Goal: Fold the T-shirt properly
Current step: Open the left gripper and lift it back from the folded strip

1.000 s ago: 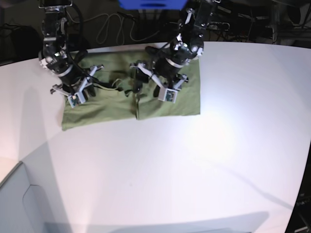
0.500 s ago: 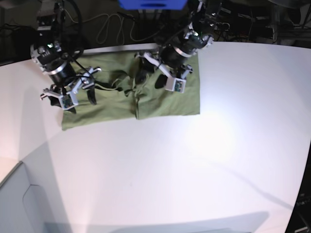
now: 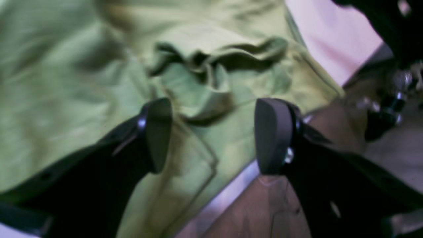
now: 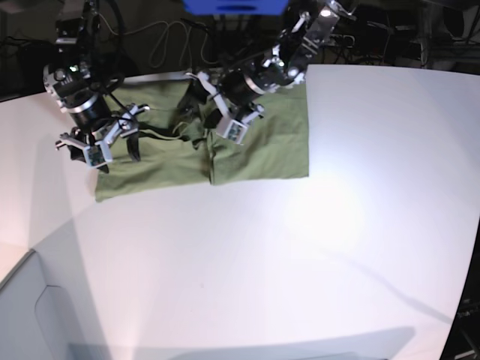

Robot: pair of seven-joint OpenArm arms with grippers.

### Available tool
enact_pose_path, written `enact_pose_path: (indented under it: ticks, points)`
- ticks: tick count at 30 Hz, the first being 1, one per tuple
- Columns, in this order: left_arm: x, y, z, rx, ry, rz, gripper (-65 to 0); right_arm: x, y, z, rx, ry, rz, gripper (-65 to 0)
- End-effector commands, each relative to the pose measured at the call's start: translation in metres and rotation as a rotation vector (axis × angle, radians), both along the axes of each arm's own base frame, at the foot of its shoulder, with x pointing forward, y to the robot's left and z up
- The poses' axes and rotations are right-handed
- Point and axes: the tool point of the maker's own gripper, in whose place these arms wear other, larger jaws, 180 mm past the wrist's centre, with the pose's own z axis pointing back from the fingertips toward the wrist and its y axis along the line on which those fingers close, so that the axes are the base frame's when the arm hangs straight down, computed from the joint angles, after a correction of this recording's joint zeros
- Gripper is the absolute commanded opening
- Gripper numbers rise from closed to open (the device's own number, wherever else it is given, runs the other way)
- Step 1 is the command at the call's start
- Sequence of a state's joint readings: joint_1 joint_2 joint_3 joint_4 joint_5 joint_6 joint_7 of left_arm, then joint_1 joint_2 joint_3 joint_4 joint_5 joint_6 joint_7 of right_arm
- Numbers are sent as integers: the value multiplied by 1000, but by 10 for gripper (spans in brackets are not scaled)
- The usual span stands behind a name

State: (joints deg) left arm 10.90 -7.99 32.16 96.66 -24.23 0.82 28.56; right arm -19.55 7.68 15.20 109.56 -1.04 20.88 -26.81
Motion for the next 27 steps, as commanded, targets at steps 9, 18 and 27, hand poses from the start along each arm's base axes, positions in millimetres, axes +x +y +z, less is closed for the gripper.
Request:
enact_pose_path:
  ticks: [9, 18, 27]
  points:
    - [-2, -31, 17, -35, -70, -124, -267, 4, -1, 6, 9, -30, 1, -267]
    - [7, 5, 37, 7, -158, -111, -267, 8, -36, -30, 53, 46, -143, -231]
    - [39, 109, 20, 120, -127, 194, -267, 1, -72, -69, 108, 132, -294, -123]
